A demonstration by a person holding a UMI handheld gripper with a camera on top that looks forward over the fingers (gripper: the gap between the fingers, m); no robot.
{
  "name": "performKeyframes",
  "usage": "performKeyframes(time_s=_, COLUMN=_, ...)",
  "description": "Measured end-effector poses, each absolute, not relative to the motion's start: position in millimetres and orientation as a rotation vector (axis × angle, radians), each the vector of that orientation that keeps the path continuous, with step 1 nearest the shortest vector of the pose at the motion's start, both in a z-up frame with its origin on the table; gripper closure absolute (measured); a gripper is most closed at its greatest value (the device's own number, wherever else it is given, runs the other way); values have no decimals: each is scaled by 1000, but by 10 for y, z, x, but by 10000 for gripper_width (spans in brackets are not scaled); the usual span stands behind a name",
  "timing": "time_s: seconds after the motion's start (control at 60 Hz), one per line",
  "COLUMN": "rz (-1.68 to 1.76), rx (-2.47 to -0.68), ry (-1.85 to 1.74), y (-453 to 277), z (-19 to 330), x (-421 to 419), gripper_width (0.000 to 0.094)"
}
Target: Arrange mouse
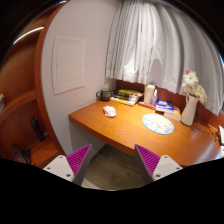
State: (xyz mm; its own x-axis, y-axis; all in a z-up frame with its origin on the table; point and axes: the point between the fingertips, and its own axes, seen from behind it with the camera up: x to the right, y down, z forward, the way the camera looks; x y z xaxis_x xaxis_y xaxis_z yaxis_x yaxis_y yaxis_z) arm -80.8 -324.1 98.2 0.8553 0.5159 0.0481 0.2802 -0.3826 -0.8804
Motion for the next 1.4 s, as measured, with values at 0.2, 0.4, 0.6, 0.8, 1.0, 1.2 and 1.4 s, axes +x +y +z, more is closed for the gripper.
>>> performKeyframes(time_s=0.2, rz=242, rx=-2093, ry=-539, y=-2727, z=430, x=-1175, gripper_width=85)
performKeyframes(time_s=0.4, rz=198, rx=-2177, ry=-450, y=-1985, z=154, x=-1739, gripper_width=87)
performKeyframes(time_s=0.6, rz=146, rx=-2249, ry=-348, y=-1209, z=-7, x=-2222, gripper_width=88)
performKeyframes(time_s=0.8, rz=120, rx=-2272, ry=-242, y=-436, z=-78, x=-2538, gripper_width=91)
performKeyframes(time_s=1.0, rz=75, rx=-2298, ry=-196, y=170, z=-134, x=-2655, gripper_width=112)
performKeyframes(time_s=1.2, rz=61, rx=-2303, ry=-106, y=518, z=-138, x=-2627, gripper_width=285)
performKeyframes(time_s=1.4, rz=49, rx=-2363, ry=-30, y=572, z=-166, x=-2579, gripper_width=465)
